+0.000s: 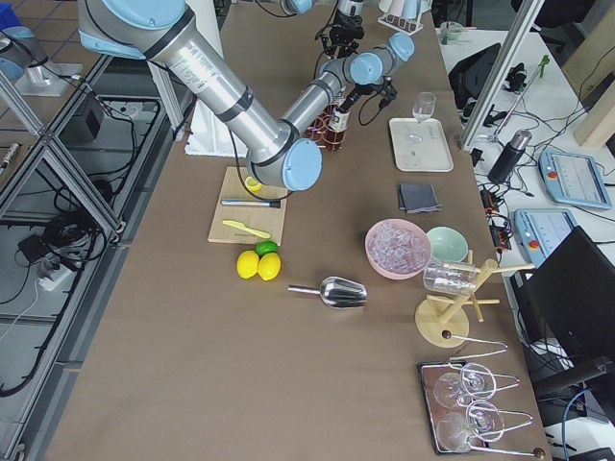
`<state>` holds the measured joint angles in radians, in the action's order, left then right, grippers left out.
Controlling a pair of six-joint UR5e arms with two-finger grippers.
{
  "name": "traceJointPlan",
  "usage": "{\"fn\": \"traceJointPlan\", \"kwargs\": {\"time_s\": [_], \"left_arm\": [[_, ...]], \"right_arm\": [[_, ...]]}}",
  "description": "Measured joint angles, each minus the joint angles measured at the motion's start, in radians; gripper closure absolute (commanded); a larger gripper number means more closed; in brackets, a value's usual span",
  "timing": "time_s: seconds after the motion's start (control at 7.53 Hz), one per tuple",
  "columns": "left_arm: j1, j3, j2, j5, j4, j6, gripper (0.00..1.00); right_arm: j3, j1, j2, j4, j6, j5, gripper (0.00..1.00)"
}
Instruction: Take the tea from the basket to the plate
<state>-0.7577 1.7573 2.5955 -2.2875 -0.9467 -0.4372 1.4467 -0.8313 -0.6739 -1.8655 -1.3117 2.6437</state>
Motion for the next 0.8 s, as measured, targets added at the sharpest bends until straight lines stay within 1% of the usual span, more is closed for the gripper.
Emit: {"fn": "traceJointPlan", "kwargs": {"time_s": [0.27, 0.4, 0.53, 0.66, 0.8], "left_arm": [[0.000, 0.001, -0.001, 0.000, 0.000, 0.000, 1.00], [0.000, 0.001, -0.002, 0.000, 0.000, 0.000, 1.00], [-0.001, 0.001, -0.003, 0.000, 0.000, 0.000, 1.00], [-0.001, 0.001, -0.004, 0.000, 0.000, 0.000, 1.00], [-0.001, 0.000, -0.004, 0.000, 0.000, 0.000, 1.00]], "right_arm": [[-0.010, 0.004, 0.002, 0.019, -0.019, 0.000, 0.29], [-0.010, 0.010, 0.002, 0.023, -0.022, 0.001, 0.30], [-0.011, 0.017, 0.004, 0.026, -0.026, 0.001, 0.47], [-0.011, 0.022, 0.007, 0.027, -0.032, 0.001, 0.69], [-0.011, 0.024, 0.008, 0.028, -0.035, 0.001, 0.74]]}}
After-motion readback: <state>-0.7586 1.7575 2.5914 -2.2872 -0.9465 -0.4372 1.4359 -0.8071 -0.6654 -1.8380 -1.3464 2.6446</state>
